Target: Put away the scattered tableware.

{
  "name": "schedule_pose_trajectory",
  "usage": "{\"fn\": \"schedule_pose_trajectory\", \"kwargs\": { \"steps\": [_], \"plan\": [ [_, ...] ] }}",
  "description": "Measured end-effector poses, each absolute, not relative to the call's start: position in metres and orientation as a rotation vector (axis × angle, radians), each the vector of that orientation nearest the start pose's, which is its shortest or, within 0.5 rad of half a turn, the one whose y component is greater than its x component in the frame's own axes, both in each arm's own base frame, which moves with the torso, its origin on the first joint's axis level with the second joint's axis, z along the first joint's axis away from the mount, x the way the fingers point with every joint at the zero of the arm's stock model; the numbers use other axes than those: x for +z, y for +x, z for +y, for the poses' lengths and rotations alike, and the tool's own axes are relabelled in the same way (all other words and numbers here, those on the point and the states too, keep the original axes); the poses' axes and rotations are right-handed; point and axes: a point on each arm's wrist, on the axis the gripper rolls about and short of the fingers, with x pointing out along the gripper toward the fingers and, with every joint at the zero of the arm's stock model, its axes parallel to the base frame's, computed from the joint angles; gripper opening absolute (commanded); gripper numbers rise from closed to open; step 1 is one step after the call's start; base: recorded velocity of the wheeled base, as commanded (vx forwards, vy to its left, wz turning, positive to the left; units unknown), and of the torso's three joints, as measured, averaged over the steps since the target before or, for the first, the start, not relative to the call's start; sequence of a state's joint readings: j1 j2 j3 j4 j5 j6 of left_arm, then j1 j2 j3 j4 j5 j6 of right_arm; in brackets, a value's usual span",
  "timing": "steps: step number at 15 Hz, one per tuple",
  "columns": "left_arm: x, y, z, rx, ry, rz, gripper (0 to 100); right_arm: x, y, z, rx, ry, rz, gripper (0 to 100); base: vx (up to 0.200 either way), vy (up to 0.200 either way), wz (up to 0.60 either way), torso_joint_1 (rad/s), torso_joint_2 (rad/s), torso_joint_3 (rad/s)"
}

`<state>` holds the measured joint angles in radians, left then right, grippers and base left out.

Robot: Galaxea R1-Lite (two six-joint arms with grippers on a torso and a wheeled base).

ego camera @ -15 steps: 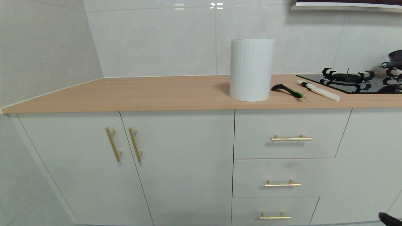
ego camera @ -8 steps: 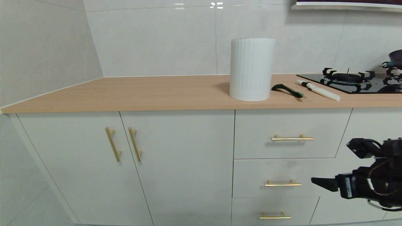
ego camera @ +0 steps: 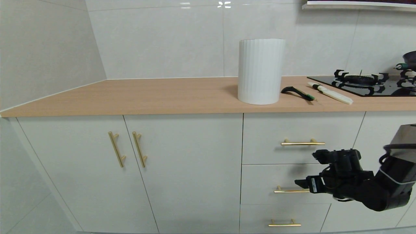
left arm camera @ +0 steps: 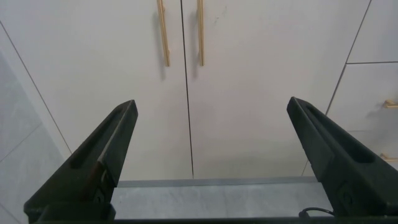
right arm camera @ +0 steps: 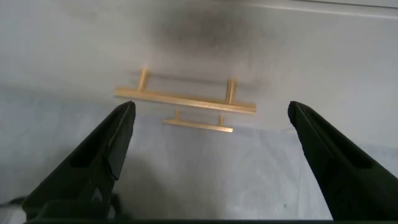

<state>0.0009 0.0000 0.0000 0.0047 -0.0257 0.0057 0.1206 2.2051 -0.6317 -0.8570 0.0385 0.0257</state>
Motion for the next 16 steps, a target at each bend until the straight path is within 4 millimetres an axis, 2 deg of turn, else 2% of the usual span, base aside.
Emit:
{"fn": "schedule_pose_trajectory", "kwargs": {
  "steps": [3, 6, 10, 16],
  "plan": [
    [0.075, -0.023, -0.001, -0.025, 0.006, 0.004, 100, -0.030, 0.343, 0.045, 0.099, -0.028, 0.654, 100, 0.000, 0.000, 0.00, 0.000, 0.00, 0.000],
    [0.075, -0.023, -0.001, -0.025, 0.006, 0.005, 100, -0.051, 0.352, 0.048, 0.068, -0.044, 0.660, 100, 0.000, 0.000, 0.00, 0.000, 0.00, 0.000],
    [0.075, -0.023, -0.001, -0.025, 0.006, 0.005, 100, -0.065, 0.357, 0.049, 0.052, -0.053, 0.678, 100, 0.000, 0.000, 0.00, 0.000, 0.00, 0.000],
    [0.075, -0.023, -0.001, -0.025, 0.006, 0.005, 100, -0.076, 0.357, 0.051, 0.046, -0.069, 0.716, 100, 0.000, 0.000, 0.00, 0.000, 0.00, 0.000]
  ]
}}
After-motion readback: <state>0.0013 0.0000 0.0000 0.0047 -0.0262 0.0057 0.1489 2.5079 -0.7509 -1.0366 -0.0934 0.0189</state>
